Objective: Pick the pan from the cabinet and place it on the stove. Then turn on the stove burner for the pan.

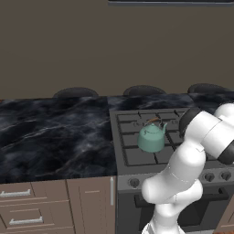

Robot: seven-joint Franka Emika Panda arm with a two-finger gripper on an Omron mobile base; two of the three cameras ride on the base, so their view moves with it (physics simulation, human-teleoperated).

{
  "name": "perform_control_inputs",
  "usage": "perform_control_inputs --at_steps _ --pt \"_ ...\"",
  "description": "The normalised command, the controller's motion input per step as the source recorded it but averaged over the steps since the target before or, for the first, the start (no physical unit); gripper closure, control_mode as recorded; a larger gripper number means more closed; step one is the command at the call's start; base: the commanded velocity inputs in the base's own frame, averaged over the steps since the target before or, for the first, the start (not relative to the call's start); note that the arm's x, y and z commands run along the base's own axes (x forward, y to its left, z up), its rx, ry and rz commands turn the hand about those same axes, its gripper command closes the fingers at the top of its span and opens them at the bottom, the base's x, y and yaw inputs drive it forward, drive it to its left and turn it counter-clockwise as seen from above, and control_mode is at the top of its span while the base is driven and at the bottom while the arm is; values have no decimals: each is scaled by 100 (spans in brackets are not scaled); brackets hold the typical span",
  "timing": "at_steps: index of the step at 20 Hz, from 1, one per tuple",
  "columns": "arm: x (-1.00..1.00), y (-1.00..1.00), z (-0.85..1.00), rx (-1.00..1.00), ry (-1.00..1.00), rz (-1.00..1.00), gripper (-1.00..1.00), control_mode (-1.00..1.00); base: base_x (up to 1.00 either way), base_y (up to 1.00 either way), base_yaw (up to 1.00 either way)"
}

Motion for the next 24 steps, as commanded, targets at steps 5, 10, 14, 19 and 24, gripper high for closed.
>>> perform_control_inputs --at_steps 5,10,14,19,24 --pt "11 -9 -25 0 2 0 100 -100 0 0 0" --pt "15 -12 -17 0 5 0 100 -100 0 0 0" --pt "20 -14 -15 0 7 0 100 -100 0 0 0" --pt "25 -15 -9 0 8 0 100 -100 0 0 0" --pt "24 -17 -6 0 6 0 100 -100 0 0 0"
